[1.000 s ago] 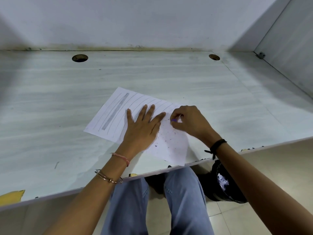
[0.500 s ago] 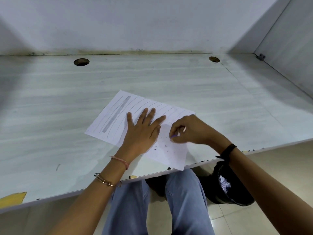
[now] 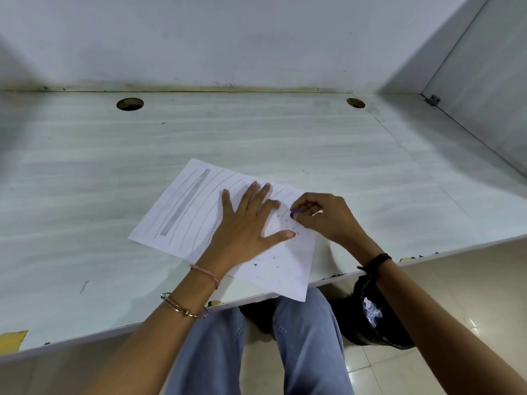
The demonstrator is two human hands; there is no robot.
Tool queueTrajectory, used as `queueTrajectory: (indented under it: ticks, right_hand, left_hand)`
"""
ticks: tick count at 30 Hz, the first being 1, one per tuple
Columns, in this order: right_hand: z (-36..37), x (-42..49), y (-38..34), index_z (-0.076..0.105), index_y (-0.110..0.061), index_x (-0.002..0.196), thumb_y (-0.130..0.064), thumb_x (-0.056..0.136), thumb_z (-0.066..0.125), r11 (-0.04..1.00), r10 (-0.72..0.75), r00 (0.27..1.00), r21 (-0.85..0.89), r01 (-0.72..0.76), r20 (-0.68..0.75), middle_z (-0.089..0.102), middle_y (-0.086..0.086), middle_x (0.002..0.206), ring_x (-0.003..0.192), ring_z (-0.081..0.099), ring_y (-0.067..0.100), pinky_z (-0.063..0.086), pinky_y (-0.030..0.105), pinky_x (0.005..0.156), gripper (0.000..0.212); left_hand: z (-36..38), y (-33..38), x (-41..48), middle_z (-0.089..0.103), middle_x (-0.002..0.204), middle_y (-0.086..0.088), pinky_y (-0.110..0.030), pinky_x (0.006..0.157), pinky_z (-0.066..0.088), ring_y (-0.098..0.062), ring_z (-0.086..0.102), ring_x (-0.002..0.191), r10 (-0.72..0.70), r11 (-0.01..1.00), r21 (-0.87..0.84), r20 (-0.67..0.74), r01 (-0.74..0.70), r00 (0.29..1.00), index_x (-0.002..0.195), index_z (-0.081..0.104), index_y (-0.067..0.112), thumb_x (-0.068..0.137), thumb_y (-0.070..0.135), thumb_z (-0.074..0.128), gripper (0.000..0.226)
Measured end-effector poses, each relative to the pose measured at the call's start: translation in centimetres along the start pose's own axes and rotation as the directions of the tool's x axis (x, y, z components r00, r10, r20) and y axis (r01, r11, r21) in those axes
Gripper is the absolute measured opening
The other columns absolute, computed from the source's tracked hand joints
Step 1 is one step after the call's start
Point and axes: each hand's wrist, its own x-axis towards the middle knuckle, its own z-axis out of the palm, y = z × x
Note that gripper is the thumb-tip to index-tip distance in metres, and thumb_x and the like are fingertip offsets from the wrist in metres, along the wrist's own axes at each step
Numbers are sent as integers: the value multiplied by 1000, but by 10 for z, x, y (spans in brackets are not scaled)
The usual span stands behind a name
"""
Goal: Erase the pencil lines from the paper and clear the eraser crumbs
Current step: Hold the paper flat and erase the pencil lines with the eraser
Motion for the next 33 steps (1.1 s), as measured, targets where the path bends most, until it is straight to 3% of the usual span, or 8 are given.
queueTrajectory:
  ticks: [5, 12, 16, 19, 23, 27, 31, 33]
  right_hand:
    - [9, 4, -14, 72, -11, 78, -5, 75, 70, 998, -41, 999, -56, 40, -4, 69, 1, 74, 65, 60, 12, 42, 9, 58, 7]
    - [5, 15, -19, 74, -9, 81, -7, 75, 70, 964, -102, 995, -248, 98, -4, 57, -12, 65, 59, 52, -1, 37, 9, 57, 7]
    - [5, 11, -23, 74, -9, 79, -7, 73, 71, 966, -104, 985, -220, 132, 135, 63, -9, 67, 58, 54, -4, 39, 10, 57, 6]
    - [2, 20, -24, 74, -7, 80, -6, 74, 69, 948, -111, 993, -296, 119, 44, 60, -7, 67, 57, 50, -1, 35, 7, 56, 7]
    - [4, 14, -33, 73, -5, 75, -3, 71, 68, 938, -147, 969, -284, 200, 196, 57, -11, 61, 57, 53, -3, 36, 9, 56, 7]
    - [-2, 24, -27, 73, -6, 81, -5, 74, 67, 910, -144, 987, -381, 162, 74, 64, 2, 75, 68, 52, 7, 32, 15, 59, 9]
    - [0, 21, -34, 73, -8, 77, -5, 72, 69, 890, -189, 946, -361, 278, 262, 54, -13, 64, 63, 53, -2, 35, 7, 60, 6]
    - [-2, 26, -31, 73, -6, 80, -5, 74, 68, 896, -172, 971, -385, 223, 164, 60, -6, 70, 68, 54, 6, 35, 8, 59, 8]
  left_hand:
    - [4, -1, 3, -16, 162, 4, -65, 110, -14, -19, -17, 149, -37, 998, 47, 47, 35, 998, 154, -7, 38, 72, 87, -2, 96]
    - [7, -1, 6, -17, 162, 3, -67, 109, -13, -21, -17, 149, -33, 998, 49, 46, 31, 998, 153, -10, 38, 67, 86, -9, 98]
    - [6, 0, 4, -16, 162, 2, -67, 108, -15, -21, -17, 149, -31, 999, 39, 37, 30, 999, 154, -9, 37, 69, 86, -6, 98]
    - [5, -1, 5, -16, 162, 2, -67, 108, -14, -22, -17, 149, -33, 998, 64, 46, 30, 998, 153, -10, 37, 67, 85, -10, 99]
    - [7, -1, 4, -13, 163, 2, -69, 109, -12, -22, -14, 149, -24, 999, 36, 18, 23, 1000, 154, -6, 37, 69, 86, -7, 98]
    - [7, -2, 5, -14, 163, 1, -69, 109, -11, -22, -14, 149, -27, 998, 58, 31, 25, 999, 154, -8, 37, 68, 85, -9, 98]
    - [6, -2, 4, -9, 164, 1, -70, 110, -10, -22, -12, 150, -20, 1000, 23, 7, 19, 1000, 154, -4, 38, 72, 86, -4, 96]
    - [6, -2, 4, -12, 163, 2, -69, 109, -12, -22, -14, 149, -21, 999, 35, 29, 20, 999, 154, -7, 37, 71, 85, -6, 96]
